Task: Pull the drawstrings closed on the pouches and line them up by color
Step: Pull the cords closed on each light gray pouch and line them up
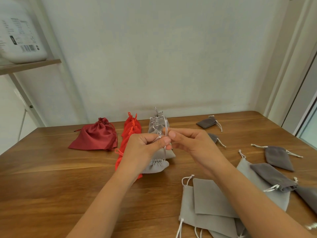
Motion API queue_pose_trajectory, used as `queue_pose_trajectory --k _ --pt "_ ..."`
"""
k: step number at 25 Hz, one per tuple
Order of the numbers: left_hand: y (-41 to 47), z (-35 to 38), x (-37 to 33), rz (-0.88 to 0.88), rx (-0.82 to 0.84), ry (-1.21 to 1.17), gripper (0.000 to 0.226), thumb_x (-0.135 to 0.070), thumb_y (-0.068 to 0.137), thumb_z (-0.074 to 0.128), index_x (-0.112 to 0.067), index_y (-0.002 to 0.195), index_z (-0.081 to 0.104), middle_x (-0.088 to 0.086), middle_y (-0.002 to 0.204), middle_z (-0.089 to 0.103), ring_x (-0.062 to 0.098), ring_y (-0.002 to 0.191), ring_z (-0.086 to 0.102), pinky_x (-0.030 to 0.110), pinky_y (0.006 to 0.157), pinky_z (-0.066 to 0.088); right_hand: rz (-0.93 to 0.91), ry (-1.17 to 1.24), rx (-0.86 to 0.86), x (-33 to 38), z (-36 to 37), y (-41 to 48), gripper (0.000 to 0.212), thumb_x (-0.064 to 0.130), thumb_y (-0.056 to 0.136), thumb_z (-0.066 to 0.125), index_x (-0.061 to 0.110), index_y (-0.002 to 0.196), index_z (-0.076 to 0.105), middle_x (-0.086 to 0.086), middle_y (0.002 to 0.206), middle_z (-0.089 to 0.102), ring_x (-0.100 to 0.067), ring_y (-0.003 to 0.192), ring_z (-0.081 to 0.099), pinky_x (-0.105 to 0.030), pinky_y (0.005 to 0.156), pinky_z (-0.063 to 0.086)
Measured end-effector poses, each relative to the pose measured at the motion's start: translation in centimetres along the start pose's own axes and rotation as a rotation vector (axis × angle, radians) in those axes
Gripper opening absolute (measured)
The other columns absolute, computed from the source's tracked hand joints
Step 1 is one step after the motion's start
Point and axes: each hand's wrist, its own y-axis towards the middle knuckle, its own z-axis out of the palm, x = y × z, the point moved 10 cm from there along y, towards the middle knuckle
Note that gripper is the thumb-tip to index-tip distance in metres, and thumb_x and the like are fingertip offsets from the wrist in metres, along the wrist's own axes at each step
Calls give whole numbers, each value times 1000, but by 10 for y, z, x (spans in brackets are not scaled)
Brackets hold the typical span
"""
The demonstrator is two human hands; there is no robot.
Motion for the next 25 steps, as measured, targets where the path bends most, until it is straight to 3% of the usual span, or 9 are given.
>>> queue_pose_trajectory --k 2,6,10,13,16,20,25 --pt "0 3 0 1 25 17 16 -29 70 70 -14 68 75 -2 78 75 4 83 69 10 76 47 42 78 5 -5 4 -1 34 29 79 67 9 105 73 -8 106 72 -22 110 63 -48 104 44" --pt "0 4 3 -30 45 58 20 -32 69 70 -13 69 76 2 80 75 11 87 69 16 84 49 52 136 -6 -5 3 -2 31 28 77 67 10 101 74 -9 104 73 -22 109 64 -43 105 44" --pt "-3 7 -2 -63 55 47 22 -21 80 66 -1 82 75 -10 62 70 -10 50 55 4 57 39 56 174 -36 -4 0 -3 24 24 79 65 12 97 76 -8 101 74 -18 101 67 -31 94 50" --pt "-6 11 -4 -74 84 58 20 -14 86 63 3 86 73 -13 55 66 -12 43 49 1 51 35 58 199 -50 -2 -2 -4 24 24 78 64 12 96 75 -7 100 74 -14 95 69 -26 88 52" --pt "-7 11 -5 -88 91 55 19 -12 86 63 3 82 73 1 79 74 -11 42 49 0 49 35 65 208 -49 -3 -2 -4 24 22 80 64 11 97 74 -7 100 74 -14 95 69 -26 88 53" --pt "-7 11 -3 -122 112 62 18 -13 85 63 0 80 73 -4 75 73 -11 41 48 1 50 36 79 213 -57 -5 -4 -3 25 23 81 63 9 99 73 -8 101 74 -16 97 68 -25 88 53" --pt "-8 13 -6 -117 120 66 15 -9 85 63 1 82 73 13 93 73 -12 41 48 1 48 35 85 238 -53 -6 -2 -3 24 22 80 63 9 96 75 -9 99 74 -14 92 69 -23 85 53"
